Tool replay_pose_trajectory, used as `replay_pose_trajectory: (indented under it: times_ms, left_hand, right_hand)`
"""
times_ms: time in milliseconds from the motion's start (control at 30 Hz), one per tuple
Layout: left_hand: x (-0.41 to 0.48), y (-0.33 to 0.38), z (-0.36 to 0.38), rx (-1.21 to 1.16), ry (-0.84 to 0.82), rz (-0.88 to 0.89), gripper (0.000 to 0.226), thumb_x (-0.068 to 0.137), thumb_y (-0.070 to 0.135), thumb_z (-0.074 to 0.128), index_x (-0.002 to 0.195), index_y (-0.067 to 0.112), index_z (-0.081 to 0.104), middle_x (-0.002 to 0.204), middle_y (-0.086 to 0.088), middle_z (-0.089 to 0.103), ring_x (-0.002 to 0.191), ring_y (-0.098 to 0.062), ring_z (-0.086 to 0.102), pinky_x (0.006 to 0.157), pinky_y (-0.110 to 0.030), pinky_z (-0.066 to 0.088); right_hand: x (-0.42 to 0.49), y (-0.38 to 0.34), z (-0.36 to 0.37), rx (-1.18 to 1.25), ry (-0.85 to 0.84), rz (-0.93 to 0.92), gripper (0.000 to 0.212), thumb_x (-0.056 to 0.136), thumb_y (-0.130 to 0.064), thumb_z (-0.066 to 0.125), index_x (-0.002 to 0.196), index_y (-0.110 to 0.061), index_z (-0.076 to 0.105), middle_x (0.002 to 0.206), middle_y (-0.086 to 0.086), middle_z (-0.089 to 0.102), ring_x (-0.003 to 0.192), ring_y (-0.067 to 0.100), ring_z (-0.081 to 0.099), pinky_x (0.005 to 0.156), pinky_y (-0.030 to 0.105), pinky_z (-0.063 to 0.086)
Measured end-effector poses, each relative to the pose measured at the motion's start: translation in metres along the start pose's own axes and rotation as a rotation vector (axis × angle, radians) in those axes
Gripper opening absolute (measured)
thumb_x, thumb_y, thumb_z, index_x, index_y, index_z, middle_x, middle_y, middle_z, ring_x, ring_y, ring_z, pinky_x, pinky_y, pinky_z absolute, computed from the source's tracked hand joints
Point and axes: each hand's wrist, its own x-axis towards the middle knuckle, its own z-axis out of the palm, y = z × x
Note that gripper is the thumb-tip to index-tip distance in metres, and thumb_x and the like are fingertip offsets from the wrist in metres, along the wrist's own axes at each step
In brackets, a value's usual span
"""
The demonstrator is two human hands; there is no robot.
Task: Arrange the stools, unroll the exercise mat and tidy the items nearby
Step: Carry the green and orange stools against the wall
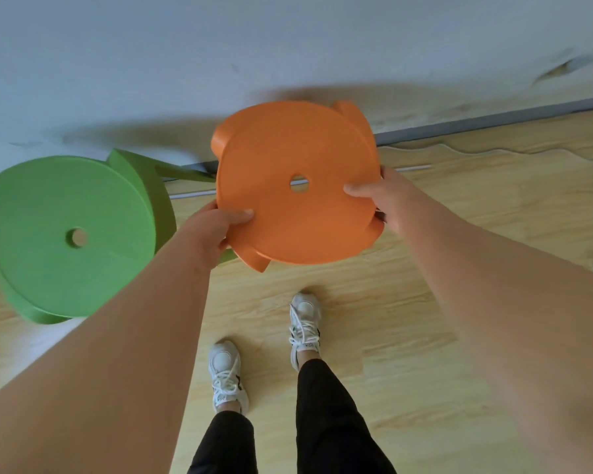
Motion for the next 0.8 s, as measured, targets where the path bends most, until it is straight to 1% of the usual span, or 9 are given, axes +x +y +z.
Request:
replay_pose_trajectory:
  times_ms: [133,233,300,367,433,567,633,700,800]
  left_hand:
    - [0.008,-0.002,0.001,-0.021,0.0,-0.014,0.057,0.081,0.002,0.07,0.133,0.016,0.051,0.115,0.001,0.063,0.097,-0.016,0.06,0.079,-0.031,0.048]
    - [0.007,-0.01,-0.005,0.03,0.052,0.006,0.063,0.081,-0.005,0.066,0.137,0.017,0.049,0.122,-0.004,0.061,0.098,-0.02,0.06,0.077,-0.032,0.048]
    - [0.004,-0.012,-0.007,0.065,0.103,0.039,0.067,0.08,-0.007,0.067,0.139,0.018,0.047,0.126,-0.005,0.059,0.105,-0.026,0.058,0.085,-0.036,0.048]
    - [0.001,-0.011,-0.005,0.128,0.145,0.059,0.07,0.08,-0.004,0.068,0.142,0.017,0.044,0.129,-0.005,0.057,0.112,-0.028,0.056,0.093,-0.041,0.047]
    - [-0.001,-0.009,-0.001,0.221,0.186,0.065,0.07,0.082,0.001,0.069,0.144,0.017,0.039,0.132,-0.005,0.054,0.114,-0.029,0.054,0.098,-0.044,0.046]
    - [-0.009,-0.006,0.003,0.287,0.23,0.083,0.064,0.087,0.009,0.062,0.145,0.018,0.036,0.131,-0.004,0.053,0.104,-0.024,0.052,0.091,-0.04,0.046]
    - [-0.014,-0.006,0.003,0.29,0.236,0.083,0.067,0.088,0.014,0.06,0.148,0.022,0.031,0.132,-0.002,0.051,0.104,-0.023,0.052,0.09,-0.038,0.047]
    - [-0.023,-0.007,0.001,0.271,0.226,0.069,0.072,0.088,0.016,0.06,0.151,0.025,0.026,0.139,-0.003,0.047,0.108,-0.024,0.054,0.093,-0.039,0.048]
    - [-0.043,-0.01,-0.003,0.295,0.214,0.084,0.072,0.089,0.018,0.062,0.151,0.027,0.026,0.144,-0.005,0.044,0.102,-0.02,0.049,0.083,-0.033,0.043]
  right_hand:
    - [0.012,-0.005,0.0,-0.022,0.004,0.017,0.089,0.069,-0.009,0.084,0.144,-0.022,0.037,0.123,0.002,0.059,0.1,0.023,0.06,0.073,0.037,0.049]
    - [0.014,-0.006,0.01,-0.21,-0.023,0.054,0.087,0.069,-0.007,0.083,0.143,-0.014,0.037,0.131,0.006,0.056,0.114,0.028,0.056,0.097,0.045,0.046]
    - [0.014,-0.01,0.019,-0.277,-0.007,0.093,0.084,0.07,-0.006,0.082,0.142,-0.008,0.038,0.133,0.011,0.054,0.118,0.031,0.054,0.102,0.048,0.043]
    - [0.014,-0.011,0.026,-0.286,0.04,0.101,0.079,0.07,-0.003,0.079,0.139,-0.007,0.04,0.132,0.013,0.055,0.117,0.032,0.055,0.101,0.047,0.044]
    - [0.013,-0.012,0.029,-0.313,0.09,0.068,0.077,0.071,-0.001,0.077,0.138,-0.007,0.038,0.131,0.014,0.054,0.117,0.033,0.054,0.1,0.045,0.045]
    - [0.01,-0.012,0.035,-0.435,0.157,0.008,0.081,0.075,-0.008,0.076,0.142,-0.009,0.03,0.134,0.014,0.051,0.121,0.035,0.052,0.1,0.045,0.043]
    - [0.007,-0.009,0.036,-0.445,0.173,-0.026,0.082,0.076,-0.012,0.077,0.143,-0.01,0.029,0.134,0.013,0.052,0.119,0.034,0.053,0.096,0.043,0.045]
    - [0.0,-0.004,0.036,-0.459,0.188,-0.056,0.081,0.076,-0.016,0.076,0.142,-0.012,0.029,0.133,0.012,0.052,0.117,0.034,0.054,0.091,0.04,0.044]
    - [-0.015,0.0,0.036,-0.454,0.209,-0.093,0.078,0.077,-0.02,0.074,0.142,-0.017,0.032,0.132,0.009,0.054,0.116,0.032,0.055,0.084,0.037,0.043]
